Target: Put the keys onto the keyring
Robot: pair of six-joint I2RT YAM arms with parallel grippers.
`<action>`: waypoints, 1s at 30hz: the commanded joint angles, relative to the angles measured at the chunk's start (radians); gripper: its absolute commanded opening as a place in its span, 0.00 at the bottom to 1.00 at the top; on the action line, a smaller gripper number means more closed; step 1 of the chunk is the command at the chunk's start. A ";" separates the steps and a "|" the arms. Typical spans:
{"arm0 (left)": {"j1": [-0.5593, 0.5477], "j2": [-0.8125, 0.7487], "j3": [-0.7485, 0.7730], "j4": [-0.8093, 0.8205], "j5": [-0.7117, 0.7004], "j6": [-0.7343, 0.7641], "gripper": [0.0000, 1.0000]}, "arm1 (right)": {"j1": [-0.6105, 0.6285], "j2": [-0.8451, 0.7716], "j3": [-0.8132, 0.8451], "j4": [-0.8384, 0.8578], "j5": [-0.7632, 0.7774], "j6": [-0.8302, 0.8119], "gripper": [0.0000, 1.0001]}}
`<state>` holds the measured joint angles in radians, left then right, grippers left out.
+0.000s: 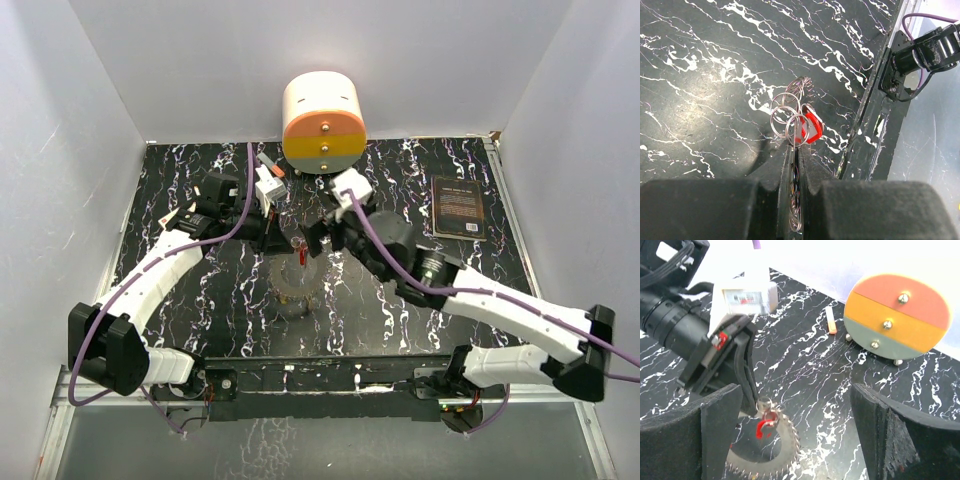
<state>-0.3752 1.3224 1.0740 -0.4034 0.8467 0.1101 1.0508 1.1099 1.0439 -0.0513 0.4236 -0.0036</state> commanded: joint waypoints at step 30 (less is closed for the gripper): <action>-0.004 -0.026 0.050 0.007 0.005 -0.016 0.00 | 0.049 0.296 0.123 -0.251 0.100 0.283 0.64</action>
<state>-0.3752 1.3231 1.0828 -0.4042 0.8108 0.1101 1.0977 1.4174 1.1683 -0.3779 0.4610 0.2481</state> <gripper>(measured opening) 0.040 0.661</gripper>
